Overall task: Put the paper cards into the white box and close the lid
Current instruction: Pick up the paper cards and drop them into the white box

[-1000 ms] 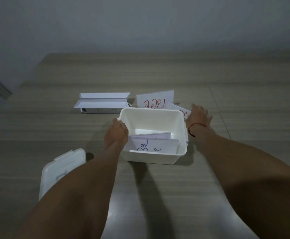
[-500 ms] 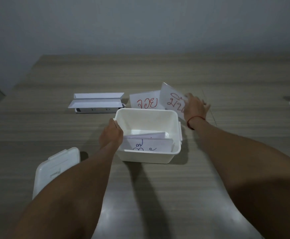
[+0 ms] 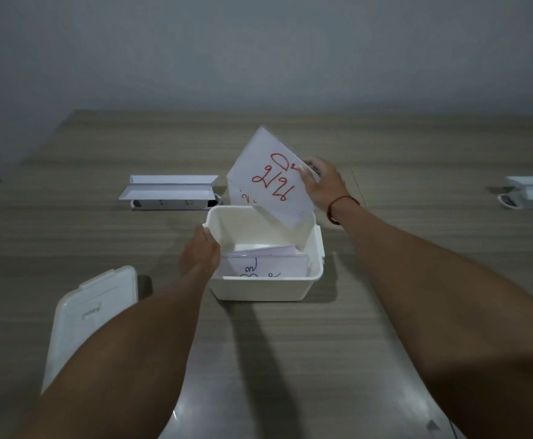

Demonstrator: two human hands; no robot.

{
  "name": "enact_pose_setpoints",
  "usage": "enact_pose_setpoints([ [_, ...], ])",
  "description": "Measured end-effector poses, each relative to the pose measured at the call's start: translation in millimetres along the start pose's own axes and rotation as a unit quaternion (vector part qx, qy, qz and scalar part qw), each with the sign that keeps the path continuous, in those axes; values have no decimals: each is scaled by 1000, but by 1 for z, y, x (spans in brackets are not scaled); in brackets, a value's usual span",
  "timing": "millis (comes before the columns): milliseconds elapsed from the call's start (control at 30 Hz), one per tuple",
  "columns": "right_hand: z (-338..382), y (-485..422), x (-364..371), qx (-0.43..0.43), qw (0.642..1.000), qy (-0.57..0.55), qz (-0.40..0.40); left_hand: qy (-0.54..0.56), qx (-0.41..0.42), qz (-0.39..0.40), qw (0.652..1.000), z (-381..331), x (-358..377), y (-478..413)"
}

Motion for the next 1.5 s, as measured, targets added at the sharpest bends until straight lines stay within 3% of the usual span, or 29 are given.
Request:
enact_pose_setpoints([
  [200,-33,21,61,31,987,73,143,31,-9,7,999,4,2,6],
  [367,-77,60,104,61,912,262,309,35,-17,2,999,3,-1,11],
  [467,-75,60,107,90,890,314,320,33,-22,4,999,5,-2,13],
  [533,-69,54,109,111,899,272,324,23,-34,6,999,7,-3,12],
  [667,-38,20,95,64,960,167,215,1,-72,-2,997,7,-6,4],
  [1000,-22,-64,99,53,976,208,21,-26,-41,26,998,-2,4,-54],
  [1200,-16,-108,139,44,967,251,9,-34,-44,17,998,5,6,-85],
  [1367,-16,-132,159,71,954,286,60,-41,-16,17,999,3,9,-97],
  [1500,-14,-137,152,68,936,346,12,-47,-14,13,999,2,10,-99],
])
Point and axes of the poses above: each hand's wrist, its own y-axis away from the middle knuckle, its own x-axis out of the palm, z = x × y, the point moved 10 cm from there along -y, towards the middle knuckle, and after that the axes turned 11 degrees about x, right-handed, at the moved point
